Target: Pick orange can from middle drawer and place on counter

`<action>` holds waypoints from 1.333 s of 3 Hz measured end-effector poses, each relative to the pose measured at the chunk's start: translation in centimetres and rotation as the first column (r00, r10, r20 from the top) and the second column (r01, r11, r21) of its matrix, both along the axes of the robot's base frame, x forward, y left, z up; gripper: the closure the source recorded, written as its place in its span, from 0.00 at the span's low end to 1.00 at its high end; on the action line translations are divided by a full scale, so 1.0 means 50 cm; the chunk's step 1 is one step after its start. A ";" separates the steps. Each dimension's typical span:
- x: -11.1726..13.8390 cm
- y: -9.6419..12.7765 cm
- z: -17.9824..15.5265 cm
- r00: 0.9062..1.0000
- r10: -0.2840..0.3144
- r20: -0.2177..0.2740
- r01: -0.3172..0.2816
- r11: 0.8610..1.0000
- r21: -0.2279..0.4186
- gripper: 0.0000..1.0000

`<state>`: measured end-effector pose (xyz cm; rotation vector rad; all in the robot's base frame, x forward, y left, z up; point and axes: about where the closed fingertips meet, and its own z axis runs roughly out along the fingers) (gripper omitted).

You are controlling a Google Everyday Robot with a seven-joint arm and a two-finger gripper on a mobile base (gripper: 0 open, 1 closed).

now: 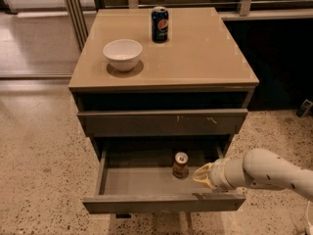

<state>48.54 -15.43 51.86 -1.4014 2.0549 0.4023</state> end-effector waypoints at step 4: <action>0.065 -0.075 -0.076 0.990 -0.138 0.043 0.132 0.985 0.109 0.59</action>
Offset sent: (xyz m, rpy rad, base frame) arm 0.0075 -0.0192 -0.0196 0.0124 -0.0091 -0.0619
